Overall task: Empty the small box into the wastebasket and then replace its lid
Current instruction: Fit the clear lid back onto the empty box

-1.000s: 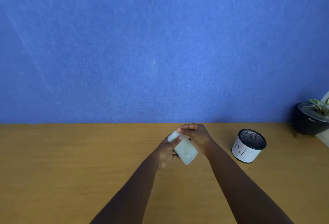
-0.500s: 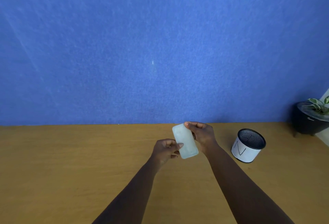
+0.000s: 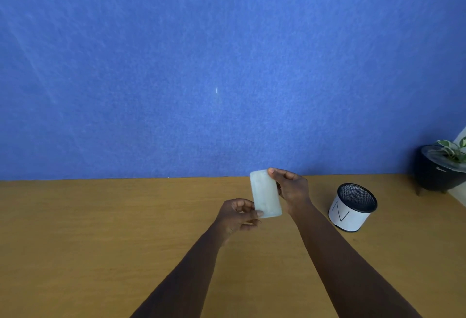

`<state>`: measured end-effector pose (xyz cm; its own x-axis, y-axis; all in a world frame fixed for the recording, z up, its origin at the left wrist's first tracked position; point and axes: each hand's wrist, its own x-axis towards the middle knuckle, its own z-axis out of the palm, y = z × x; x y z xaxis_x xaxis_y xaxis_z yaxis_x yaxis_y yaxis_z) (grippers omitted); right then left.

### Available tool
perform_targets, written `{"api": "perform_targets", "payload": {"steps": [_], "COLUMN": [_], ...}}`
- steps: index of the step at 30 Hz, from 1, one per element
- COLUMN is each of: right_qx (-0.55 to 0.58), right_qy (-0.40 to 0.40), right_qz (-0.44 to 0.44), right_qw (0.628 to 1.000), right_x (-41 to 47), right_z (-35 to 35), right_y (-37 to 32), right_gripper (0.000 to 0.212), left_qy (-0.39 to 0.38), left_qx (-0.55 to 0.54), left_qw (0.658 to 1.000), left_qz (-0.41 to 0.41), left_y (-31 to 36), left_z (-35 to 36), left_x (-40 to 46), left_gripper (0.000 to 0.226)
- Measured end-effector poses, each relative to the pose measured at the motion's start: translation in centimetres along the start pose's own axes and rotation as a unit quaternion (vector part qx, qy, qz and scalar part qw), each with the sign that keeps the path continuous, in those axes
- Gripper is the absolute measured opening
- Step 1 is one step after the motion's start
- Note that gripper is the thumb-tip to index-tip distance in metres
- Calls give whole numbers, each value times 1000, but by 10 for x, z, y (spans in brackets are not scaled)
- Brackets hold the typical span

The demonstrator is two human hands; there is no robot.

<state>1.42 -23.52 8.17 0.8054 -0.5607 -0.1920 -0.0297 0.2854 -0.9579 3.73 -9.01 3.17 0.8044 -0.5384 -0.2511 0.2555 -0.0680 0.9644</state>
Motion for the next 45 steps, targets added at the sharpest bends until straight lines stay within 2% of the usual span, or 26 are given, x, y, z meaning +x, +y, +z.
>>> {"api": "perform_targets", "payload": {"steps": [5, 10, 11, 13, 16, 22, 26, 28, 30, 32, 34, 36, 38, 42, 45], "right_qx": [22, 3, -4, -14, -18, -59, -126, -132, -99, -61, -26, -4, 10, 14, -36], "right_qy": [4, -6, -14, -34, -60, -67, -92, -127, -170, -202, -221, -234, -242, -239, -212], "right_qz": [0, -8, -8, -3, -5, -24, -66, -89, -90, -78, -68, -59, -49, -39, -25], "right_qw": [1000, 1000, 1000, 999, 998, 996, 986, 979, 976, 974, 972, 970, 969, 970, 976], "right_x": [0, 0, 0, -1, -5, -7, -6, -6, -6, -7, -7, -8, -8, -8, -7], "right_z": [1, 1, 1, 1, 2, 3, -1, -4, -6, -10, -12, -14, -16, -20, -19], "right_y": [3, 4, 5, 9, 15, 23, 19, 13, 9, 9, 11, 14, 18, 23, 23], "right_gripper": [23, 20, 20, 19, 4, 5, 3, 8, 15, 20, 22, 25, 27, 25, 19], "left_qy": [31, 14, 26, 91, 158, 147, 153, 165, 171, 107, 6, -47, -44, 12, 78], "left_qx": [18, 40, 26, -27, -73, -60, -74, -100, -139, -174, -228, -258, -261, -254, -248], "left_qw": [998, 999, 999, 994, 982, 985, 984, 981, 974, 964, 947, 937, 937, 949, 956], "left_qz": [42, 25, 31, 54, 74, 73, 57, 32, -54, -170, -227, -231, -230, -188, -139], "left_y": [3, 7, 9, 16, 21, 8, 8, 10, 9, 6, 4, 9, 16, 20, 19], "left_z": [0, -1, -1, 1, 2, -3, -2, -4, -8, -11, -11, -13, -16, -22, -23], "left_x": [2, -2, -1, 2, 5, 4, 2, 0, -1, -3, -6, -6, -3, 1, 8], "left_gripper": [18, 10, 6, 12, 22, 28, 26, 37, 55, 72, 83, 75, 60, 40, 34]}}
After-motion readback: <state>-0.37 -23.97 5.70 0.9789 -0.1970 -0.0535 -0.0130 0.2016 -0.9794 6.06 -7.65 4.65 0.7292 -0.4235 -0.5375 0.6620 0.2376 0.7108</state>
